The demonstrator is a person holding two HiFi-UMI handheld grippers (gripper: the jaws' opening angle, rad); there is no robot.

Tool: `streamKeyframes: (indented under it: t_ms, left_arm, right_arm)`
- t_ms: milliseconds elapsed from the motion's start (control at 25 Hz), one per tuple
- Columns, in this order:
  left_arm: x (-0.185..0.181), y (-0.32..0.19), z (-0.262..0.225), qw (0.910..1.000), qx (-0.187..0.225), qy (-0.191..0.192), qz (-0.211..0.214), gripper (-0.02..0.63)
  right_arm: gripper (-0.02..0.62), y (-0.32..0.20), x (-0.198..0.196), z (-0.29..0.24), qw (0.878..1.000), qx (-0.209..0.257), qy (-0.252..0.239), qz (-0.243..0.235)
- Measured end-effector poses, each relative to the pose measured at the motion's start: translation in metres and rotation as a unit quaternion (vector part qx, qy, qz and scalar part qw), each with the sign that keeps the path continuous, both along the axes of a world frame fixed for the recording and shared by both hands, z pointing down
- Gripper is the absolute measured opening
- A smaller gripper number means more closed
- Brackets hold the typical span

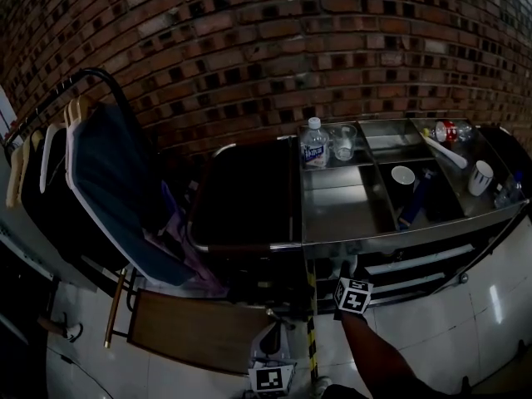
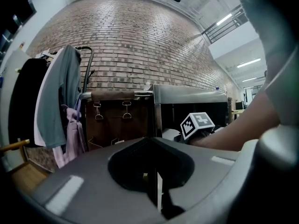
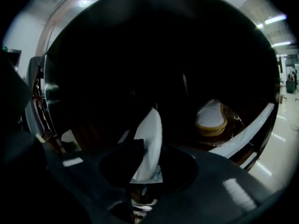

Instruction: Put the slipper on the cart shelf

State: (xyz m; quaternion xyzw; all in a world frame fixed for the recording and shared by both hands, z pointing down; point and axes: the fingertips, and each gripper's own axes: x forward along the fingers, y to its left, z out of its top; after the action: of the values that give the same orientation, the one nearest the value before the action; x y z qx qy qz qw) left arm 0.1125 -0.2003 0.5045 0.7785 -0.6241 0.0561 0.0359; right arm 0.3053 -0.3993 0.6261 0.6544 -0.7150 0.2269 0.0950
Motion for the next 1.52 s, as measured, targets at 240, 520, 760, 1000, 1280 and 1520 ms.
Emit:
streamKeyframes:
  t_ms: [240,520,760,1000,1280,1520]
  left_arm:
    - [-0.002,0.003,-0.003,1.0,0.0,0.005,-0.005,0.017]
    - [-0.007,0.009,-0.003,0.9999,0.001,0.004,-0.01,0.017]
    - [-0.002,0.012,-0.004,0.9999,0.002,0.01,-0.008,0.017]
    - [0.001,0.006,-0.009,0.9996,0.005,0.026,-0.01,0.017]
    - [0.013,0.0,-0.03,0.9982,0.027,0.053,0.007,0.017]
    - [0.028,-0.008,-0.046,0.9975,0.037,0.052,0.031,0.017]
  right_arm:
    - [0.161,-0.002,0.004,0.005,0.997,-0.016,0.08,0.012]
    - [0.244,-0.005,0.008,0.022,0.993,-0.02,0.12,-0.012]
    - [0.266,-0.002,0.01,-0.002,0.992,0.015,0.122,-0.02]
    - [0.209,0.054,0.003,-0.066,0.988,0.101,0.097,-0.061]
    - [0.002,0.124,0.002,-0.116,0.985,0.135,0.077,-0.076]
    - [0.002,0.17,-0.027,-0.156,0.97,0.185,0.095,-0.123]
